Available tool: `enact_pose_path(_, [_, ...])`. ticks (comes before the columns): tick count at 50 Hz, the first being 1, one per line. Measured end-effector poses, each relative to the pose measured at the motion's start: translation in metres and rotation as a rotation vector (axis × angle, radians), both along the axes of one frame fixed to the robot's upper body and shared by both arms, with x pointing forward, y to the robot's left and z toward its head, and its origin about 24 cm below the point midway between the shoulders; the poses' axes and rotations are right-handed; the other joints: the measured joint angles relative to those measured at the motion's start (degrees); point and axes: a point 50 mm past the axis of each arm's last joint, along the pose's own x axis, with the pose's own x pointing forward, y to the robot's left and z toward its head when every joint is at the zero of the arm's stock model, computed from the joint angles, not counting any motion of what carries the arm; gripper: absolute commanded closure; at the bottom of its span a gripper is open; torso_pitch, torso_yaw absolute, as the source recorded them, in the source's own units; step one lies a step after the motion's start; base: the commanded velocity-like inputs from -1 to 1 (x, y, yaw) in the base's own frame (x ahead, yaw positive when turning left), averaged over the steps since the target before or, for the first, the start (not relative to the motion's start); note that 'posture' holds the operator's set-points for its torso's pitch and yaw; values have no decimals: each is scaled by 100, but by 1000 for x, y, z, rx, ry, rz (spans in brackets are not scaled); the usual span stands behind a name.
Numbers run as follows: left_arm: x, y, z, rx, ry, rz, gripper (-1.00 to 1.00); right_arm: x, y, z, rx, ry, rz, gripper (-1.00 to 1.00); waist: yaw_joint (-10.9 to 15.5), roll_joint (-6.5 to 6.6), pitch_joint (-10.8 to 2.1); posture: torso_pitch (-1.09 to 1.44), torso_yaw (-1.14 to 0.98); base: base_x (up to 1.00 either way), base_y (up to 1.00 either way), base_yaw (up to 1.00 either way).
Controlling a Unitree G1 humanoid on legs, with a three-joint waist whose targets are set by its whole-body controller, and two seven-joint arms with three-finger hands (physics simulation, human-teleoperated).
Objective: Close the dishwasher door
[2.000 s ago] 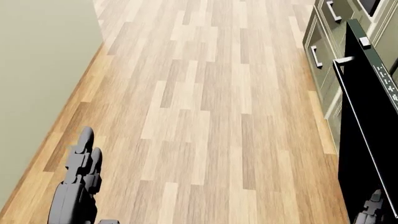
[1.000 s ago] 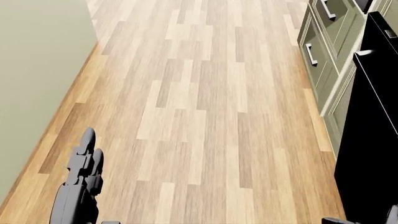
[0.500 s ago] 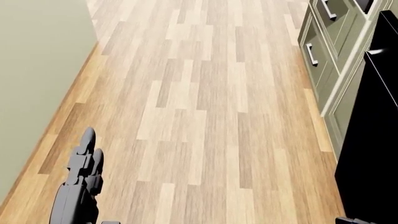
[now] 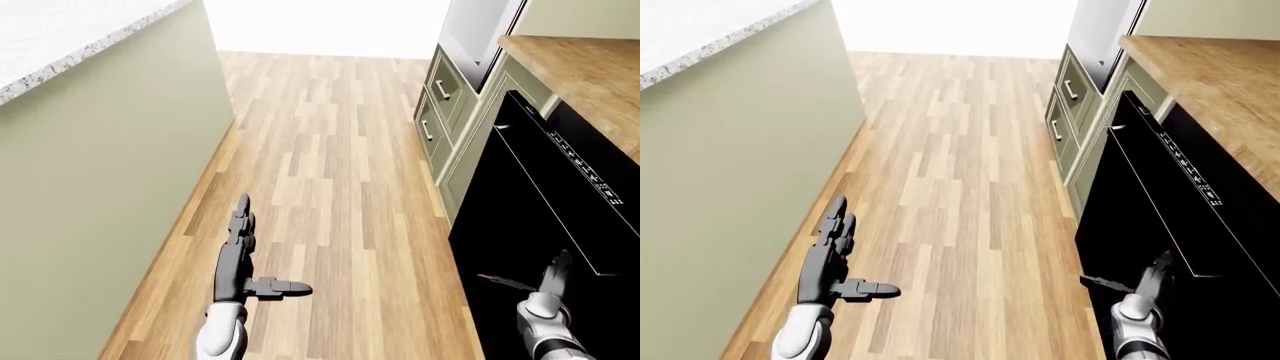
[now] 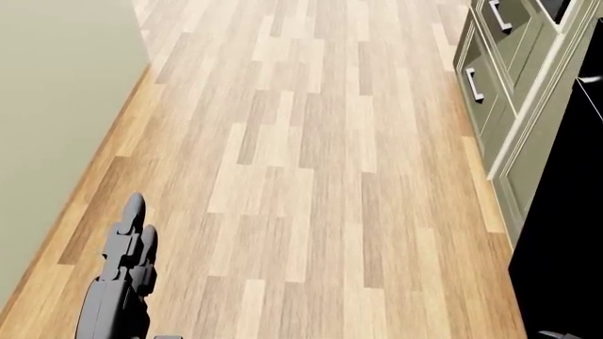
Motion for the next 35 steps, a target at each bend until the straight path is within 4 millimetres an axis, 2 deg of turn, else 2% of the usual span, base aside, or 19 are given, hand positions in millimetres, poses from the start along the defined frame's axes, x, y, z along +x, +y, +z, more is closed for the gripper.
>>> enact_pose_path(35, [0, -1, 0, 4, 3, -1, -100, -14, -35, 17, 7, 16, -54, -100, 32, 52, 53, 0, 0, 0, 0, 0])
